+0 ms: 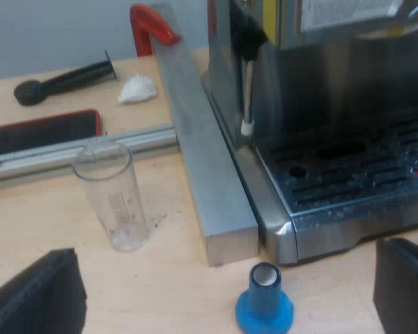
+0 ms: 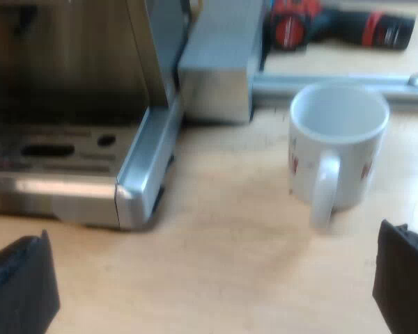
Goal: Grind coffee beans and then tamp
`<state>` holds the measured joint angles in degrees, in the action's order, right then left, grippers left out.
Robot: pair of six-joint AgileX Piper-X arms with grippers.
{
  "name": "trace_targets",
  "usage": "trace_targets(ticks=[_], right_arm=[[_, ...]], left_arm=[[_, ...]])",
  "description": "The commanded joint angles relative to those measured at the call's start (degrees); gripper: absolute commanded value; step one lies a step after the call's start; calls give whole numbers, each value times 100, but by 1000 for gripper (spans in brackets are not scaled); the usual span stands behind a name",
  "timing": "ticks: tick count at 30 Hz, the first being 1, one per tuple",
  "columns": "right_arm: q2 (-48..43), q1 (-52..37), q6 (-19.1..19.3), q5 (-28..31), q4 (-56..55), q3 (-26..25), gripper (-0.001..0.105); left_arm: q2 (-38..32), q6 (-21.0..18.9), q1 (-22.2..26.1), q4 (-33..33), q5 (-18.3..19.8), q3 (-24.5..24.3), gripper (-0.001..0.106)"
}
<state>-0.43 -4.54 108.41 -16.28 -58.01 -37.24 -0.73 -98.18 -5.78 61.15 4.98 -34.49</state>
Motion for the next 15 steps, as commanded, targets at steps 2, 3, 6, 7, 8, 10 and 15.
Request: trace_targets(ticks=[2,3,6,7,8,10,15], right_arm=[[-256,7,19,-73,32,248,93],[-256,7,19,-73,32,341,93],[-256,7,19,-73,32,552,93],[-256,7,19,-73,32,616,93],[-256,7,19,-73,32,641,93],[-256,7,19,-73,13,754,93],[-256,7,19,-63,31,778,93]], left_arm=[[-798,-6,17,-111,-6,221,85],[-798,-6,17,-111,-6,289,85],[-798,-6,17,-111,-6,394,85],[-798,-6,17,-111,-6,417,85],[-798,-6,17,-111,-6,417,85],[-798,-6,17,-111,-6,416,85],[-798,-6,17,-111,-6,416,85]])
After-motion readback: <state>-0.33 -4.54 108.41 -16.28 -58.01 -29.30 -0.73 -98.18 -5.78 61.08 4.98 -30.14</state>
